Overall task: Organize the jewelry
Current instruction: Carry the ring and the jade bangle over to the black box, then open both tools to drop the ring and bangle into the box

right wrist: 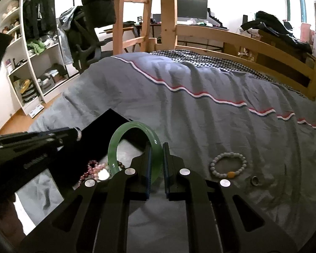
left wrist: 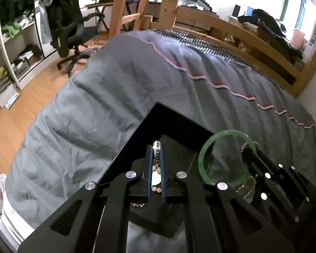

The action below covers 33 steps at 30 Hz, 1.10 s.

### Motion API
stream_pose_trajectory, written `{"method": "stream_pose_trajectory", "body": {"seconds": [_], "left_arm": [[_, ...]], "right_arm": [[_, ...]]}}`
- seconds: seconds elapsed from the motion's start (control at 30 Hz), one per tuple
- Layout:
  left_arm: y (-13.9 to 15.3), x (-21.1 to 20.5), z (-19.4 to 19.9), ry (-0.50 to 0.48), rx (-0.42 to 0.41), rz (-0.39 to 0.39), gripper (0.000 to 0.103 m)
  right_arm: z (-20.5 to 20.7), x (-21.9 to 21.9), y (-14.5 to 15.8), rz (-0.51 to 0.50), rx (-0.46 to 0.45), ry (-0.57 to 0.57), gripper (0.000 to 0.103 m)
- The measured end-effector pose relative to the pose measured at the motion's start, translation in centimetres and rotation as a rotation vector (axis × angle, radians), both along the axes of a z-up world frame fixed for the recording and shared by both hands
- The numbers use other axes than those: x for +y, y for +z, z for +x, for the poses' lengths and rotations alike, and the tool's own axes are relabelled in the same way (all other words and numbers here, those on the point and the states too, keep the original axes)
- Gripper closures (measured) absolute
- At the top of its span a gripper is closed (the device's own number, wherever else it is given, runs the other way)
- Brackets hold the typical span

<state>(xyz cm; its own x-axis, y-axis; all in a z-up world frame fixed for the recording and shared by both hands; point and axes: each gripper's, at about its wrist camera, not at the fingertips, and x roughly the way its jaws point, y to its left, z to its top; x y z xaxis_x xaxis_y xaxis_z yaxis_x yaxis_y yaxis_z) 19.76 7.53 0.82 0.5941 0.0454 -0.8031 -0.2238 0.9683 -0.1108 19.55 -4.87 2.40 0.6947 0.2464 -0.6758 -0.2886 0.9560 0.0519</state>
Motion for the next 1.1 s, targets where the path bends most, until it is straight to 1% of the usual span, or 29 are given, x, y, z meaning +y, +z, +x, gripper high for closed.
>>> {"method": "stream_pose_trajectory", "body": {"seconds": [0.27,0.37,0.47,0.6,0.63,0.7,0.73,0.77,0.8,0.83,0.87,0.9,0.93,0.97,1.0,1.07,1.1], "left_arm": [[0.1,0.8,-0.4,0.038,-0.001,-0.011,0.096],[0.0,1.2,-0.3,0.041,0.003,-0.030,0.096],[0.0,1.3,-0.4,0.051,0.002,-0.031,0.096],[0.2,2.0,-0.6,0.100,-0.004,-0.025,0.096],[0.2,2.2,-0.7,0.118,-0.005,-0.019,0.096],[0.3,2.4,-0.9,0.132,-0.008,-0.014,0.096],[0.3,2.4,-0.9,0.130,-0.008,-0.019,0.096],[0.4,2.4,-0.8,0.128,-0.008,-0.024,0.096],[0.4,2.3,-0.8,0.124,-0.009,-0.026,0.096],[0.4,2.3,-0.9,0.122,-0.010,-0.026,0.093],[0.4,2.4,-0.9,0.121,-0.013,-0.029,0.084],[0.5,2.4,-0.9,0.120,-0.019,-0.037,0.077],[0.6,2.3,-1.1,0.119,-0.028,-0.042,0.057],[0.7,2.3,-1.1,0.118,-0.038,-0.044,0.042],[0.9,2.2,-1.3,0.116,-0.053,-0.043,0.035],[1.1,1.8,-1.4,0.107,-0.068,-0.041,0.015],[1.2,1.5,-1.4,0.088,-0.082,-0.042,0.012]], "right_arm": [[-0.5,2.3,-1.4,0.003,0.017,0.068,0.093],[-0.5,2.6,-1.9,0.038,0.035,0.096,0.093],[-0.4,2.7,-2.2,0.068,0.059,0.123,0.093],[-0.2,2.8,-2.8,0.111,0.095,0.158,0.091],[-0.3,3.0,-3.0,0.119,0.097,0.181,0.086],[-0.6,3.4,-3.3,0.128,0.099,0.207,0.085],[-0.6,3.5,-3.4,0.136,0.101,0.215,0.081],[-0.7,3.5,-3.5,0.145,0.103,0.224,0.076],[-0.8,3.5,-3.6,0.153,0.104,0.230,0.062],[-0.8,3.4,-3.5,0.159,0.097,0.226,0.044],[-0.9,3.0,-3.3,0.168,0.078,0.211,0.035],[-0.9,2.6,-3.1,0.175,0.065,0.197,0.018],[-0.9,2.0,-2.9,0.185,0.048,0.174,0.007],[-0.8,1.3,-2.7,0.195,0.036,0.152,0.006],[-0.6,0.7,-2.5,0.198,0.033,0.128,0.004],[-0.2,-0.7,-2.4,0.186,0.020,0.078,0.004],[0.0,-1.5,-2.4,0.168,0.001,0.049,0.004]]}}
